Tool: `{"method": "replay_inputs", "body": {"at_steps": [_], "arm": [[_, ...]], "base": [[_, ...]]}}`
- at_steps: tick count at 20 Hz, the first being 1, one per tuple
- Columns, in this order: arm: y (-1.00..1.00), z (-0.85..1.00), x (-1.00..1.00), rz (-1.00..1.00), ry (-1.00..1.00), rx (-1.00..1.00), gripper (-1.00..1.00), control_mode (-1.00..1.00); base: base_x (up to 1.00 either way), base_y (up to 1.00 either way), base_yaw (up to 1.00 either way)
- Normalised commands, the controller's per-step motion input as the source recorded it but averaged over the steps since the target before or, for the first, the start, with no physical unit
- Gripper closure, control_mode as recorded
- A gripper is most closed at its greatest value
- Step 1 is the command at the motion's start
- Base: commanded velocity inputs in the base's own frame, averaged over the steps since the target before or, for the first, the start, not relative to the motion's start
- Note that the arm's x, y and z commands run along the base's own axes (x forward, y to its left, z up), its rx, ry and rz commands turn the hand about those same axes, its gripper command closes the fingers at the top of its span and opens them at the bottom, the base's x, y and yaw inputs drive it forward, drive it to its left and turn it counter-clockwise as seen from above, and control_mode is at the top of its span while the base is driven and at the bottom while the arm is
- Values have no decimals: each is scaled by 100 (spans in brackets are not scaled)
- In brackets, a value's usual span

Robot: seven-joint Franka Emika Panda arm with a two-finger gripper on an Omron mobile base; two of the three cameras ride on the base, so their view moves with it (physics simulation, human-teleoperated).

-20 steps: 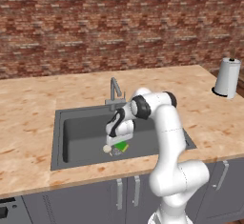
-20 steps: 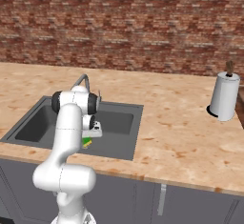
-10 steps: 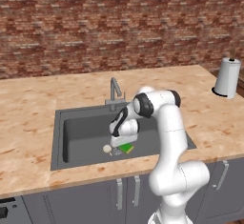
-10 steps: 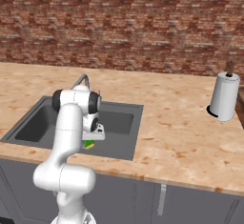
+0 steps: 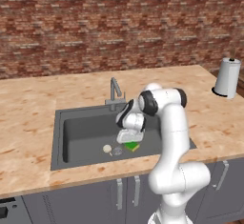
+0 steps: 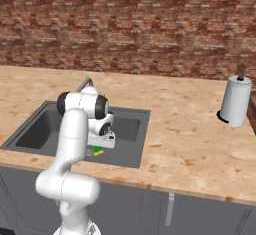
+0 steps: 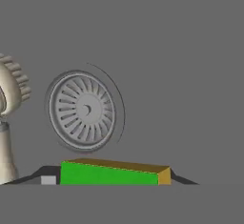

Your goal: Pick up the sponge and dish brush from the sink, and place them back in the cabinet, and close the cabinet door.

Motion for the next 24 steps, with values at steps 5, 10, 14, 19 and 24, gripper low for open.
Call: {"method": "replay_inputs", "body": {"at_steps": [5,10,14,19,24], "arm": [[-14,31,-4,0,6,12,100,-100],[-1,38,-5,0,5,4,100,-100],[0,41,-4,0,3,0,100,-100],[0,40,-10,0,0,0,100,-100],[0,34,-18,0,0,0,100,-100]], "base": [[0,0,0],[0,0,0],[0,0,0],[0,0,0],[0,0,0]]}}
